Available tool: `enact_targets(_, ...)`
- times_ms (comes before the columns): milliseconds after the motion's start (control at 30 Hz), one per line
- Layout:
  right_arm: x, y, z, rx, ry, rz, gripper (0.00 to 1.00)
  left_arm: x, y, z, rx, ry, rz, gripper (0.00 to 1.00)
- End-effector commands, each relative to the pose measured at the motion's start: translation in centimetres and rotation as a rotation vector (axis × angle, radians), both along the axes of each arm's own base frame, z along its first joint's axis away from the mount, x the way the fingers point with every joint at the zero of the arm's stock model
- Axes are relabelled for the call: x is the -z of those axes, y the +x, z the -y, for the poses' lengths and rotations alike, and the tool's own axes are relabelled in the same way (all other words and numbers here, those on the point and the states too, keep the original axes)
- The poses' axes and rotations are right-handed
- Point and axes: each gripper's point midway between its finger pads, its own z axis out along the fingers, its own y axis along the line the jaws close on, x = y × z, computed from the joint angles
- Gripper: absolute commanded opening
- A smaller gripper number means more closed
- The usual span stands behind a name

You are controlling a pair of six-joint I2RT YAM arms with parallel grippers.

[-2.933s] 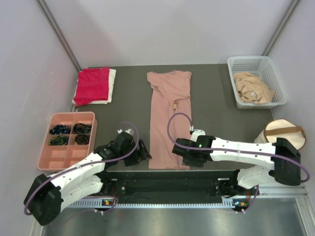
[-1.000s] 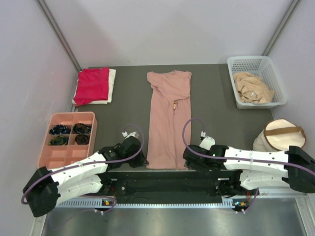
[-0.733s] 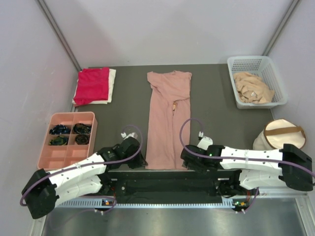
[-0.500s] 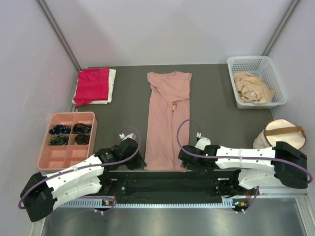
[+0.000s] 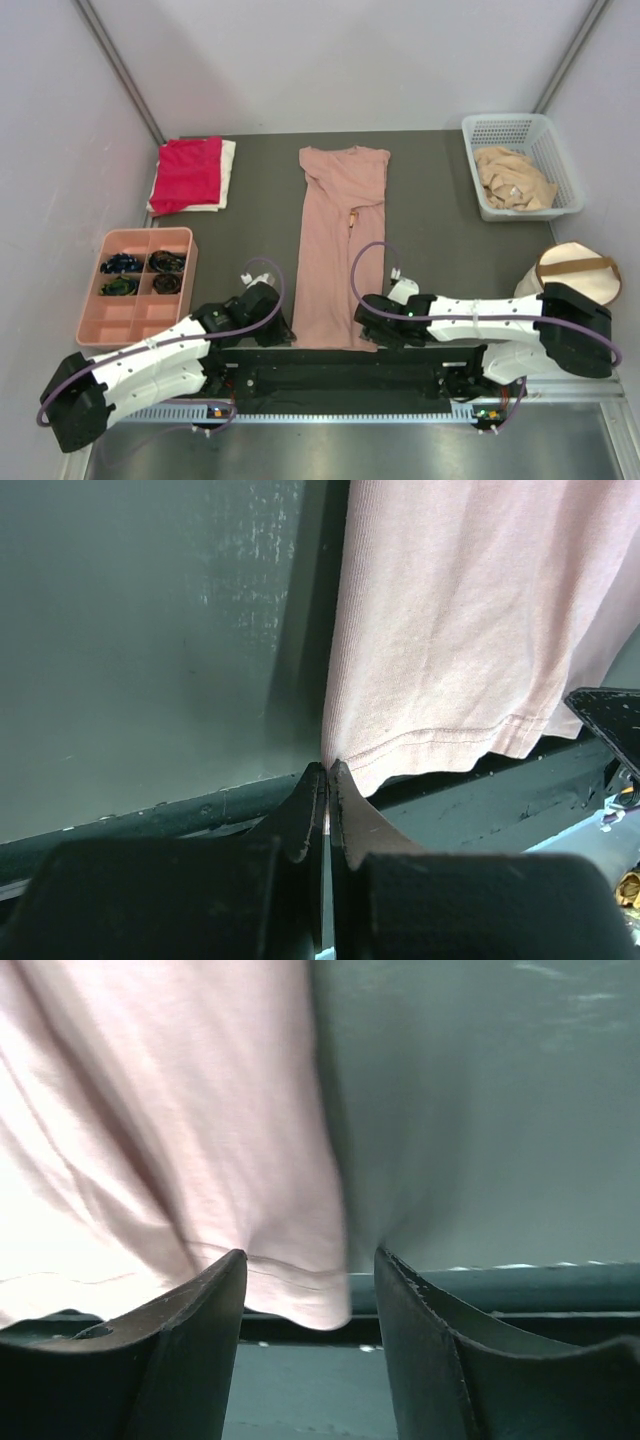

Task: Fold and stack the t-shirts
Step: Grab the bottom of the folded rectangular tshirt with both arms, then fold the folded rectangular tshirt in 1/3 of the way

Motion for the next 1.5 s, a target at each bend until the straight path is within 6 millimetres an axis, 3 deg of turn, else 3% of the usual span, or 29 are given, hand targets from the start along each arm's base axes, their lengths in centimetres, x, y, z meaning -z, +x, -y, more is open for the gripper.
enact_targets(0,0.1,0.1,-2.1,-0.012,0.039,-0.003,0.54,0.2,-0.5,-0.6,-0.007,0.019,-0.011,0.00)
enact_targets(400,0.9,-1.0,-1.7,0.012,0.026,-0.055,0.34,0.2,-0.5,-0.8,-0.010,0.023,-0.008,0.00)
enact_targets(467,1.0,-1.2,-1.6,0.016,0.023,-0.059,0.24,0.2,-0.5,-0.7,-0.009,0.021,-0.009,0.00)
enact_targets(500,1.0,-1.3,-1.5,0.016,0.023,-0.061,0.11,0.2,-0.5,-0.7,-0.009,0.020,-0.007,0.00)
enact_targets(567,0.8,-1.3,-1.5,0.014,0.022,-0.061,0.01,0.0,-0.4,-0.6,-0.009,0.015,-0.003,0.00)
enact_targets(733,-0.9,-0.7,-1.4,-0.004,0.005,-0.025,0.00,-1.1,0.3,0.0,0.005,0.017,0.016,0.00)
enact_targets(933,-4.6,0.8,-2.4,-0.045,-0.026,0.046,0.00,-5.3,4.3,2.5,0.014,0.034,0.129,0.00)
enact_targets(1067,-6.0,2.0,-3.3,-0.038,-0.001,0.074,0.00,-6.4,6.2,4.1,0.029,0.037,0.175,0.00)
enact_targets(1267,-7.3,4.6,-2.9,0.005,0.011,0.095,0.00,-7.2,8.3,4.9,0.012,0.083,0.213,0.00)
enact_targets(1467,-8.5,8.5,-2.5,0.029,0.029,0.127,0.00,-8.1,11.3,5.2,-0.010,0.104,0.267,0.00)
